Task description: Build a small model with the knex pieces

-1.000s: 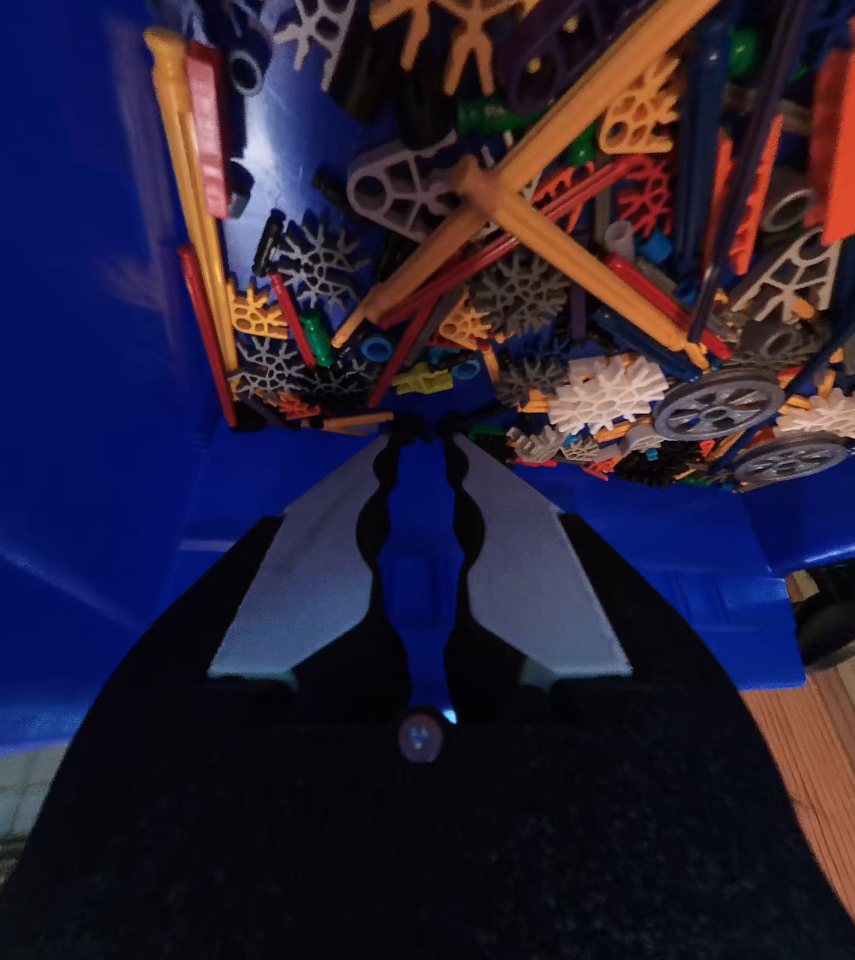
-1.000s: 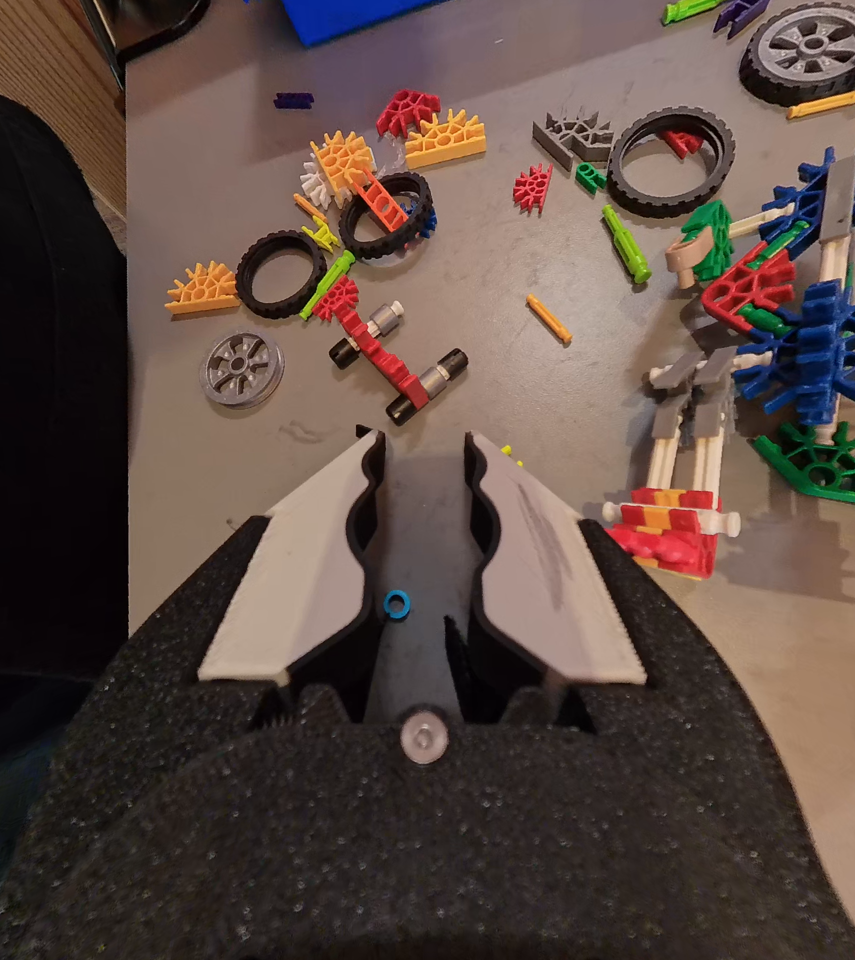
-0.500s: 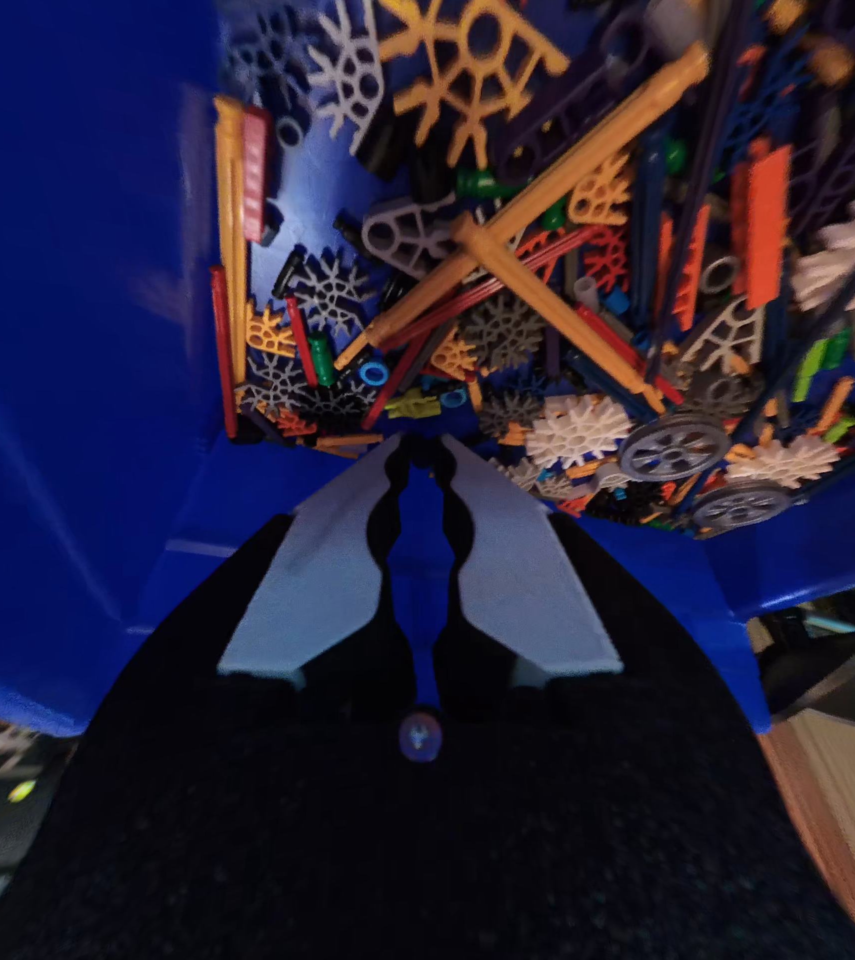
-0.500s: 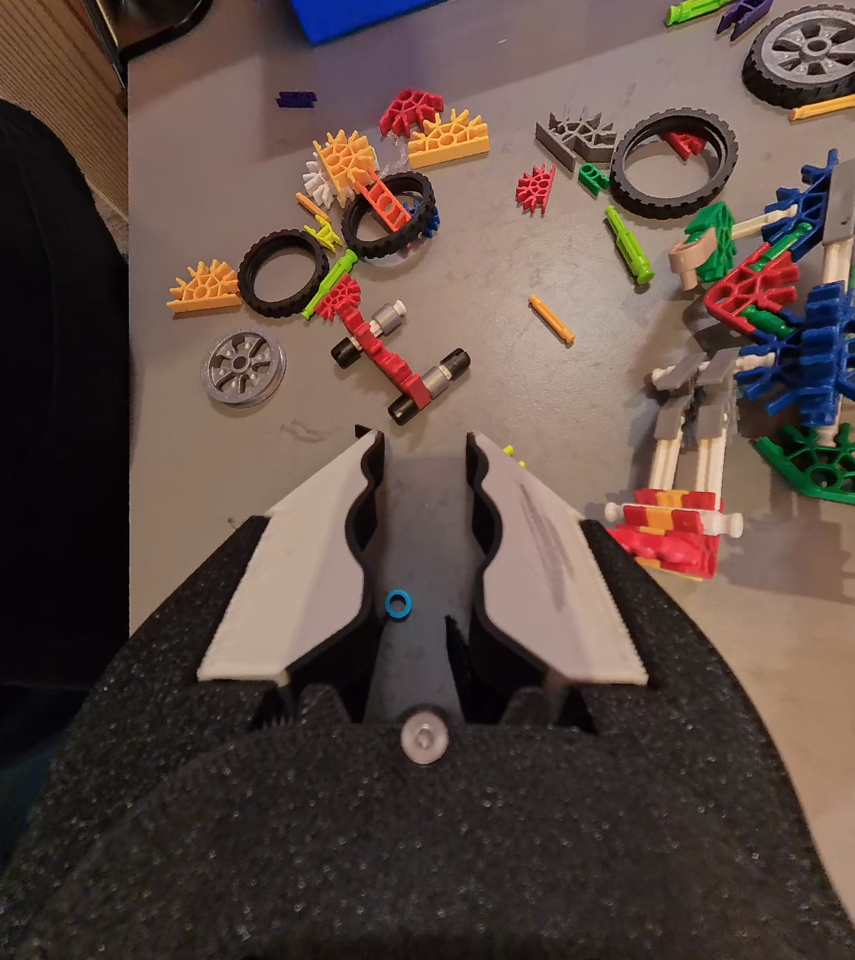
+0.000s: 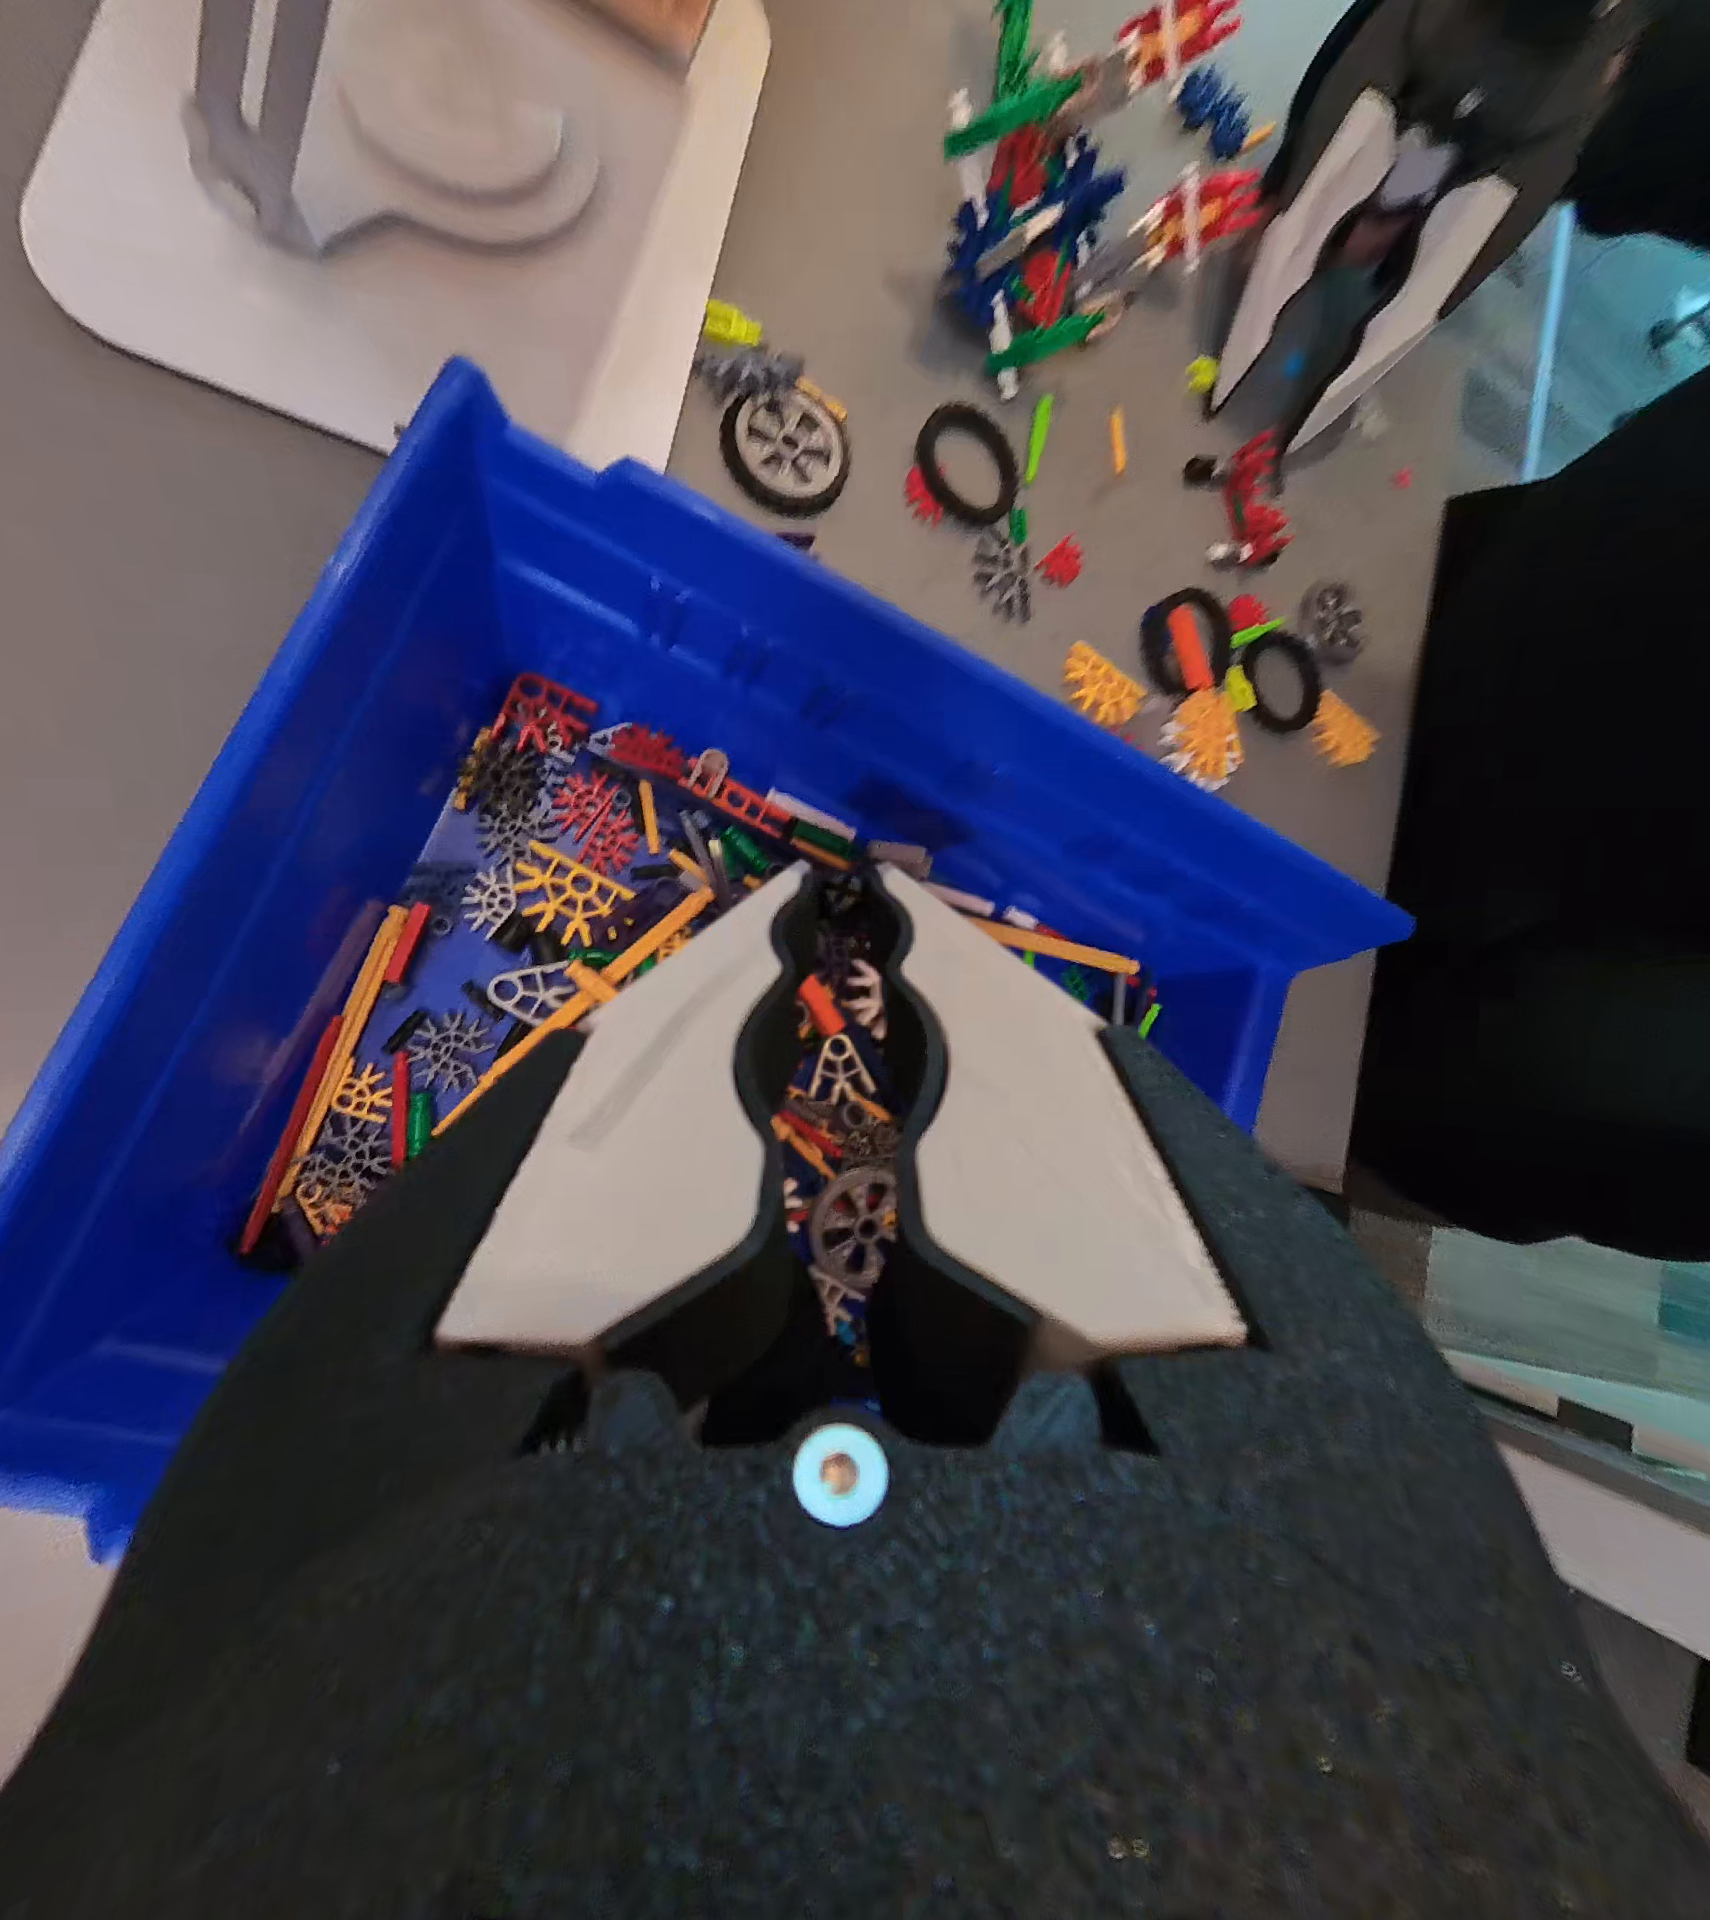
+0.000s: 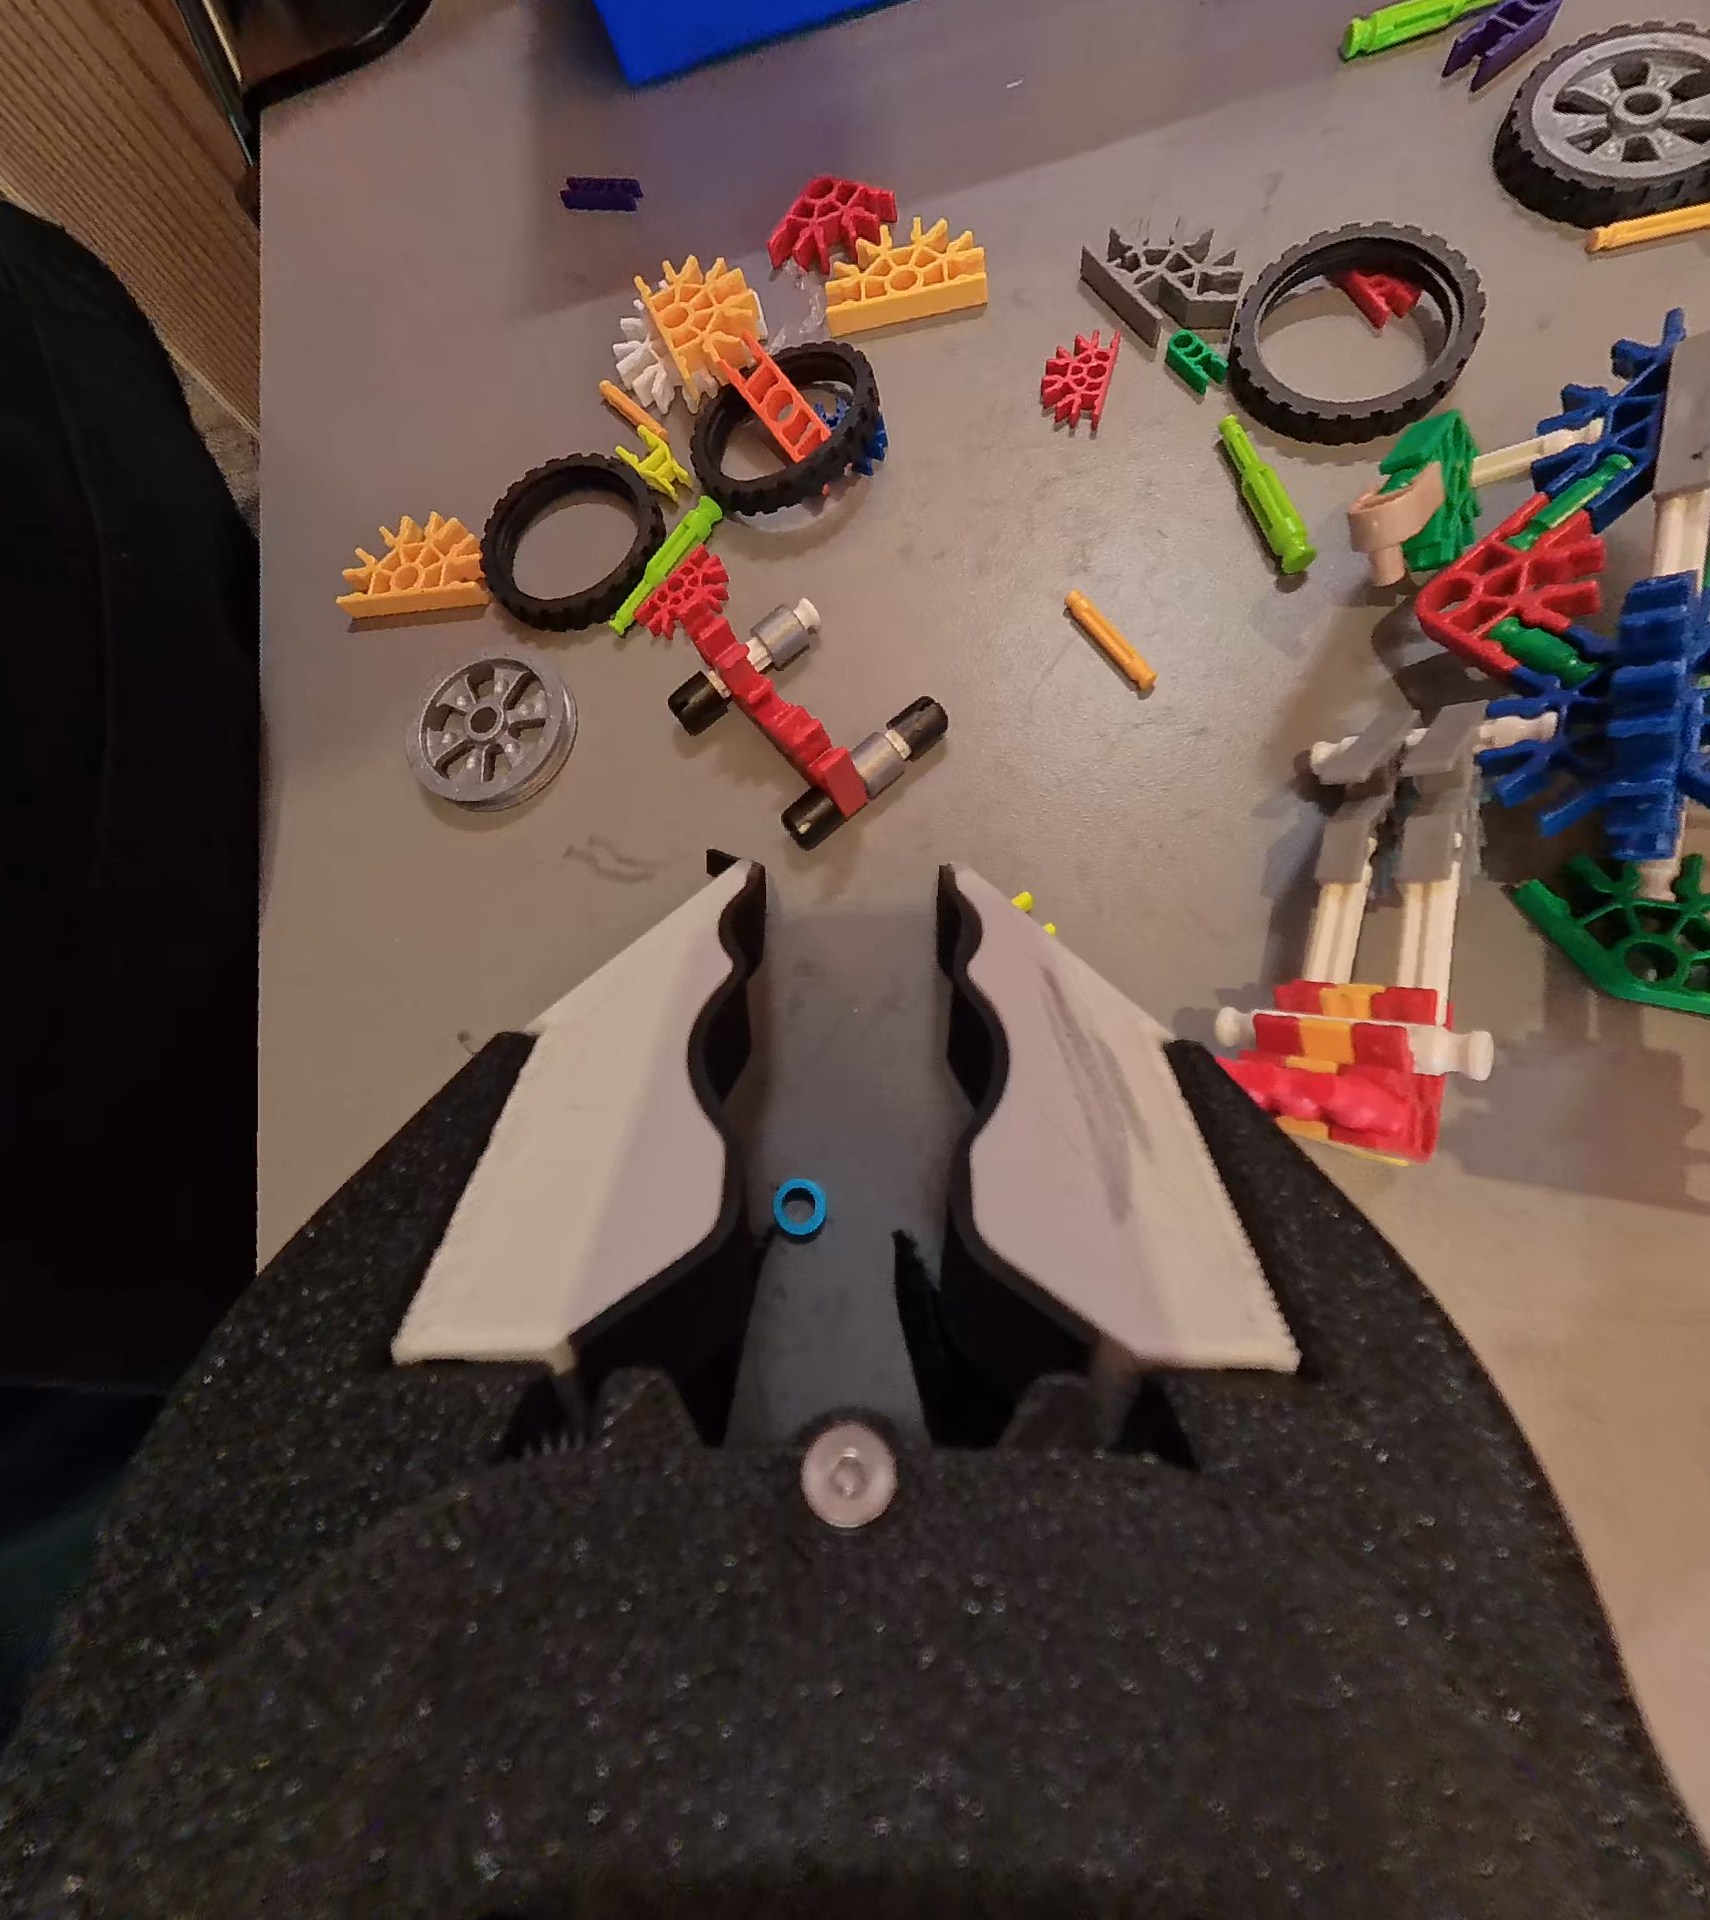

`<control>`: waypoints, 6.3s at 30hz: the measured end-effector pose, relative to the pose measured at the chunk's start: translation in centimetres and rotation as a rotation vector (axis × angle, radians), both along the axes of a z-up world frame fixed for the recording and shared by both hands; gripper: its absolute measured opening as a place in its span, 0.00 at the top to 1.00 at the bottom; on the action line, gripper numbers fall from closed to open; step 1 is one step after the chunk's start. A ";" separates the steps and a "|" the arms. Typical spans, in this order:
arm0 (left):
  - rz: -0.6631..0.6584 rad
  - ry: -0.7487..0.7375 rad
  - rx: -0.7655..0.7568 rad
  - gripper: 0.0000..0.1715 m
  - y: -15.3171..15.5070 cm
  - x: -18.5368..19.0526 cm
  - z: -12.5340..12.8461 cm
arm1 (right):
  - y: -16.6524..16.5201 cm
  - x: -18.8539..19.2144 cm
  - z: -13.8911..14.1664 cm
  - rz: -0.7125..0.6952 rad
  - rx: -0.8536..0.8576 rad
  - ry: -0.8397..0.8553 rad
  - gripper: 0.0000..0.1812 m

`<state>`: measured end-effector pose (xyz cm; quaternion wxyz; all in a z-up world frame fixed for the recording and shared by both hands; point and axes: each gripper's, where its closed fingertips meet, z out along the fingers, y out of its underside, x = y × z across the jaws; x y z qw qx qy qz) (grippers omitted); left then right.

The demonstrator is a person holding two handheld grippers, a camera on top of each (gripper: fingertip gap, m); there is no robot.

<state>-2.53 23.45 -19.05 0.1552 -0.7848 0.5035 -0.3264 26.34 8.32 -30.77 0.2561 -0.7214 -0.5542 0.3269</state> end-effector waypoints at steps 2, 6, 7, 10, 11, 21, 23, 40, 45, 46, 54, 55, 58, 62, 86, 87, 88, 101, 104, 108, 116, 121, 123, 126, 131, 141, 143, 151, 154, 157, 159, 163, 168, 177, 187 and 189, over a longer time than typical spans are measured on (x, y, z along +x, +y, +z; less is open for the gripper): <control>0.007 -0.044 0.007 0.96 -0.2 0.0 0.8 | 0.0 0.0 0.0 0.002 0.003 -0.001 0.82; 0.014 -0.132 0.022 0.97 -0.6 0.2 2.6 | 0.0 0.0 0.0 0.003 0.008 -0.002 0.82; 0.007 -0.158 0.021 0.96 -0.9 0.4 3.1 | 0.0 0.0 0.0 0.003 0.010 -0.002 0.81; -0.011 -0.235 0.030 0.96 -1.7 1.3 4.8 | -0.1 0.0 0.0 0.005 0.015 -0.003 0.81; -0.017 -0.255 0.034 0.96 -2.0 1.6 5.3 | -0.1 0.0 0.0 0.006 0.018 -0.004 0.81; -0.007 0.088 -0.052 0.91 -2.7 -0.3 -0.2 | -0.3 0.0 0.0 0.021 0.038 -0.007 0.81; -0.011 0.102 -0.059 0.92 -2.8 -0.3 -0.7 | -0.4 0.0 0.0 0.024 0.040 -0.008 0.81; 0.046 0.245 -0.005 0.94 -3.6 1.3 -6.7 | -0.5 0.0 -0.1 0.029 0.032 -0.006 0.81; 0.056 0.374 0.092 0.93 -2.8 1.3 -9.9 | -0.5 0.0 -0.1 0.028 0.034 -0.007 0.81; 0.056 0.390 0.106 0.93 -2.7 1.2 -10.3 | -0.5 0.0 -0.1 0.028 0.035 -0.007 0.81; 0.046 0.464 0.143 0.96 -2.6 0.9 -11.8 | -0.5 0.0 -0.1 0.027 0.037 -0.008 0.82; 0.050 0.455 0.139 0.96 -2.6 1.0 -11.8 | -0.5 0.0 -0.1 0.027 0.037 -0.008 0.82; 0.077 0.446 0.130 0.96 -2.7 0.8 -11.7 | -0.5 0.0 -0.1 0.027 0.039 -0.008 0.82; 0.133 0.429 0.145 0.96 -2.5 0.2 -10.5 | -0.5 0.0 -0.1 0.029 0.040 -0.008 0.81; 0.163 0.106 0.114 0.97 -13.5 22.1 -5.6 | -0.9 0.0 0.2 0.053 0.060 0.004 0.80; 0.172 0.108 0.091 0.97 -13.5 22.6 -6.8 | -0.9 0.0 0.2 0.055 0.062 0.005 0.80; 0.181 0.122 0.066 0.97 -13.5 22.9 -8.0 | -1.0 0.0 0.2 0.057 0.064 0.005 0.80; 0.237 0.176 -0.028 0.93 -14.3 23.0 -12.0 | -1.1 0.0 0.3 0.064 0.075 0.006 0.80; 0.235 0.175 -0.033 0.92 -14.5 22.8 -11.7 | -0.8 -0.3 0.9 0.048 0.116 0.034 0.80; 0.164 0.146 -0.045 0.92 -15.2 22.8 -11.0 | -1.2 -1.3 2.0 0.073 0.151 0.064 0.81; 0.066 0.141 -0.002 0.92 -13.7 24.1 -10.0 | -1.0 -3.4 1.7 0.210 0.265 -0.014 0.86; 0.012 0.217 -0.042 0.92 -14.5 24.7 -11.4 | -1.3 -4.0 0.6 0.268 0.265 -0.064 0.90; 0.017 0.244 -0.042 0.93 -14.5 24.6 -12.0 | -1.2 -4.0 0.5 0.267 0.265 -0.067 0.92; 0.058 0.236 -0.049 0.94 -14.3 24.6 -12.0 | -1.3 -3.7 0.5 0.263 0.253 -0.068 0.96; 0.187 0.209 -0.079 0.96 -13.5 24.2 -12.0 | -1.2 -3.1 0.5 0.232 0.239 -0.074 0.97; 0.261 0.107 -0.158 0.93 -13.2 23.2 -10.6 | -1.7 -3.2 0.5 0.224 0.231 -0.057 0.97; 0.242 0.136 -0.158 0.93 -13.5 22.8 -10.9 | -1.7 -3.3 0.5 0.228 0.235 -0.060 0.97; 0.198 0.143 -0.147 0.94 -14.2 23.7 -11.4 | -1.2 -3.0 0.5 0.241 0.227 -0.065 0.97; 0.180 0.136 -0.145 0.95 -14.3 24.0 -11.4 | -1.4 -3.1 0.5 0.260 0.222 -0.059 0.97; 0.171 0.139 -0.139 0.95 -14.5 24.0 -11.4 | -1.8 -3.2 0.5 0.279 0.218 -0.049 0.97; 0.183 0.130 -0.140 0.95 -14.3 23.9 -11.3 | -1.8 -3.3 0.5 0.281 0.218 -0.047 0.97; 0.183 0.120 -0.146 0.94 -14.4 23.6 -11.1 | -1.7 -3.4 0.5 0.284 0.220 -0.044 0.97; 0.134 0.112 -0.139 0.92 -15.0 24.1 -11.1 | -1.5 -3.6 0.5 0.293 0.225 -0.045 0.97; 0.055 0.071 -0.127 0.87 -15.8 24.3 -10.8 | -1.6 -3.7 0.5 0.284 0.220 -0.038 0.97; -0.026 0.057 -0.100 0.73 -17.0 24.2 -10.6 | -1.7 -3.7 0.4 0.265 0.217 -0.031 0.97; -0.046 0.081 -0.047 0.71 -17.1 24.1 -10.9 | -1.7 -3.7 0.4 0.262 0.216 -0.030 0.97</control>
